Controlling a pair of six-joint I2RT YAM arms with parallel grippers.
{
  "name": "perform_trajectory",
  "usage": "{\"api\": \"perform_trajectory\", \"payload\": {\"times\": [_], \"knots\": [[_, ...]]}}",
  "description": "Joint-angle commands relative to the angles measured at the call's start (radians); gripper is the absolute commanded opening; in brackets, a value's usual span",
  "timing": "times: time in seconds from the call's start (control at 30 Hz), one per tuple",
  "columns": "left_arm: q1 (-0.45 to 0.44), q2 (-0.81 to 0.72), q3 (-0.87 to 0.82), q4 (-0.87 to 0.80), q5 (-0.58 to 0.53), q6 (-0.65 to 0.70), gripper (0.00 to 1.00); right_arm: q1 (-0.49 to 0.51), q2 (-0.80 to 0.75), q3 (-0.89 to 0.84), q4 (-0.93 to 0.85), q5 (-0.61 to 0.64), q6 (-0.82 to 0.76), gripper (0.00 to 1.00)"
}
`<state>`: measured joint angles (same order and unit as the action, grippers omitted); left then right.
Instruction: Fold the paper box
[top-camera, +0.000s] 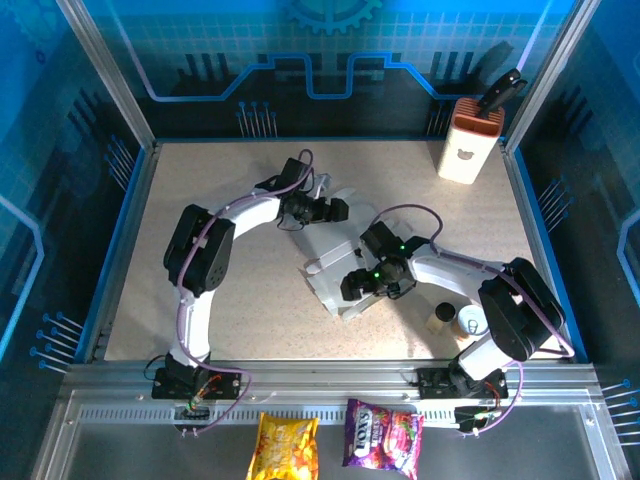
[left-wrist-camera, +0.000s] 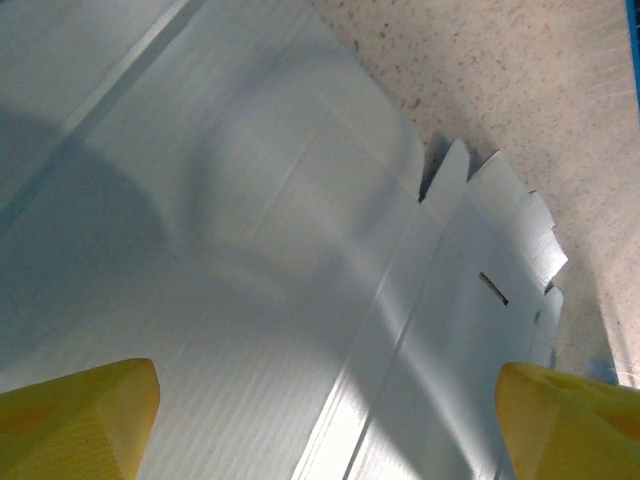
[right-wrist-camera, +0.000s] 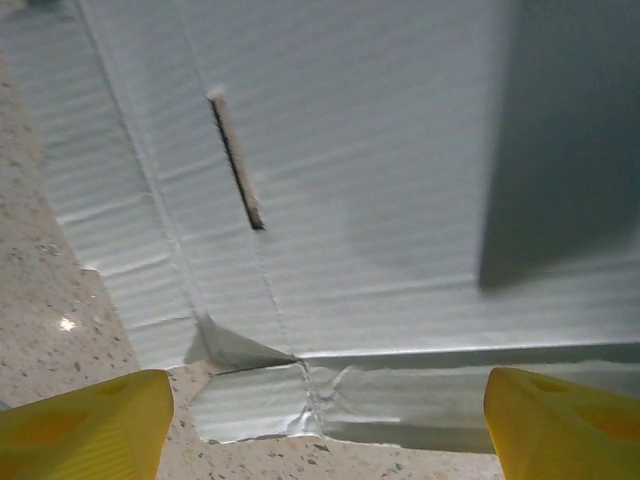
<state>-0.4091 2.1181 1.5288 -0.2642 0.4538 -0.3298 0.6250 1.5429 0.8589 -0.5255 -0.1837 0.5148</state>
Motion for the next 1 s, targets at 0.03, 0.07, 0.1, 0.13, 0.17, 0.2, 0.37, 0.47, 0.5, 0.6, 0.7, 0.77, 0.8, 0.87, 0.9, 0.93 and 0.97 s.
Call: {"api": "perform_trajectory", "payload": {"times": [0.03,0.07,0.1,0.13,0.17,0.2,0.37,0.47,0.5,0.6,0.7,0.77,0.8,0.87,0.9,0.93,0.97], "knots": [[-0.004,0.053,0.057,-0.128,-0.011,0.051,0.88,-0.01,-0.02,-0.024,-0.027,0.031,0.038,0.83],[-0.004,0.056,0.059,-0.133,-0.014,0.054,0.88,-0.013,-0.014,-0.026,-0.03,0.033,0.038,0.83],[-0.002,0.055,0.054,-0.136,-0.019,0.058,0.88,-0.017,-0.009,-0.026,-0.034,0.038,0.037,0.83],[-0.002,0.054,0.049,-0.137,-0.022,0.061,0.88,-0.022,-0.007,-0.029,-0.037,0.041,0.037,0.83],[0.0,0.051,0.041,-0.135,-0.026,0.067,0.88,-0.029,-0.003,-0.032,-0.041,0.045,0.036,0.83],[0.001,0.046,0.034,-0.138,-0.028,0.07,0.88,-0.038,-0.003,-0.035,-0.039,0.046,0.035,0.83],[0.013,0.0,-0.033,-0.139,-0.045,0.083,0.89,-0.106,0.01,-0.042,-0.026,0.039,0.007,0.83],[0.025,-0.033,-0.083,-0.143,-0.049,0.089,0.89,-0.153,0.036,-0.029,-0.018,0.026,-0.019,0.83],[0.031,-0.046,-0.104,-0.143,-0.049,0.09,0.89,-0.172,0.048,-0.021,-0.018,0.023,-0.029,0.83],[0.036,-0.093,-0.167,-0.141,-0.049,0.09,0.89,-0.226,0.077,0.004,-0.021,0.018,-0.062,0.83],[0.036,-0.139,-0.232,-0.139,-0.036,0.085,0.89,-0.276,0.116,0.057,-0.021,0.007,-0.092,0.83],[0.035,-0.171,-0.274,-0.142,-0.029,0.073,0.89,-0.301,0.15,0.103,-0.03,0.004,-0.11,0.83],[0.033,-0.192,-0.297,-0.148,-0.03,0.065,0.9,-0.311,0.171,0.134,-0.039,0.003,-0.12,0.83],[0.022,-0.234,-0.342,-0.149,-0.035,0.055,0.9,-0.321,0.212,0.193,-0.054,0.009,-0.136,0.83],[0.014,-0.257,-0.365,-0.148,-0.035,0.05,0.9,-0.323,0.237,0.229,-0.065,0.012,-0.145,0.83],[0.007,-0.275,-0.386,-0.151,-0.033,0.046,0.9,-0.326,0.26,0.261,-0.072,0.014,-0.151,0.83],[-0.001,-0.291,-0.404,-0.154,-0.034,0.04,0.9,-0.326,0.287,0.297,-0.082,0.016,-0.158,0.83]]}}
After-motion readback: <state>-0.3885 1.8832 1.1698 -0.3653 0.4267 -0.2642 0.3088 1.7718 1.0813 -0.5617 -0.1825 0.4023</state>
